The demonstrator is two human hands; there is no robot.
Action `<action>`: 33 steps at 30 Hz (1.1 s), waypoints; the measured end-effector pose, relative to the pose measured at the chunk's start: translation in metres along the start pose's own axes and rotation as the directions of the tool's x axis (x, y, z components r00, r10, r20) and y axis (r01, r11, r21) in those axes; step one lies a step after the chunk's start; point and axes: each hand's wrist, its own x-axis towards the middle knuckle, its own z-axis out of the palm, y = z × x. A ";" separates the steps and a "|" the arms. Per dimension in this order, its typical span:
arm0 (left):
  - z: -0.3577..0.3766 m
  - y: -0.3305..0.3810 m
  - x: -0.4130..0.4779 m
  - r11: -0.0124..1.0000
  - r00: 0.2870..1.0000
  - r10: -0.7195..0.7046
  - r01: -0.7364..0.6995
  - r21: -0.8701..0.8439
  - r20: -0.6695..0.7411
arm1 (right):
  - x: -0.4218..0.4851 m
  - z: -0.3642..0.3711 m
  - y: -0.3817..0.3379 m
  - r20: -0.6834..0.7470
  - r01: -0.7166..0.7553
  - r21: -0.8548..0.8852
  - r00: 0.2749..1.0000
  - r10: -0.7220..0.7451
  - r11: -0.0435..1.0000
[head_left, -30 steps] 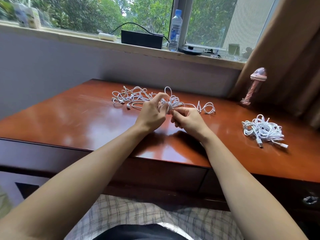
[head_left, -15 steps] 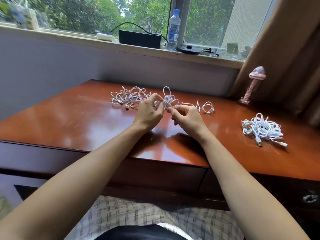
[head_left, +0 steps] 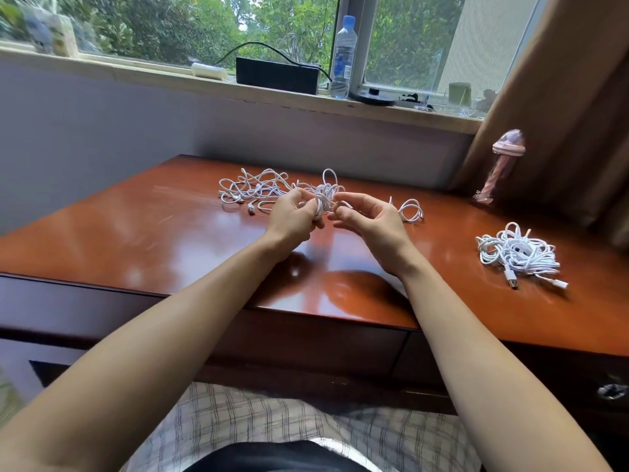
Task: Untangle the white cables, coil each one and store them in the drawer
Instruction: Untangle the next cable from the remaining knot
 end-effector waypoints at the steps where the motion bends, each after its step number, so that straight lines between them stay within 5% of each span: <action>1: 0.000 0.001 0.000 0.999 1.000 -0.020 0.020 -0.026 0.005 | 0.001 0.000 0.001 0.011 -0.005 0.024 1.000 0.005 1.000; 19: 0.004 0.003 0.000 0.972 0.986 -0.117 0.138 -0.190 0.118 | 0.006 -0.007 0.007 -0.186 0.115 -0.219 0.970 -0.157 0.969; 27: 0.004 0.003 -0.001 0.968 0.984 -0.117 0.143 -0.207 0.135 | 0.004 -0.005 0.011 -0.184 0.172 -0.520 0.934 -0.306 0.837; 33: 0.004 0.002 -0.001 0.972 0.985 -0.104 0.129 -0.194 0.137 | 0.004 -0.006 0.011 -0.055 0.284 -0.732 0.882 -0.469 0.620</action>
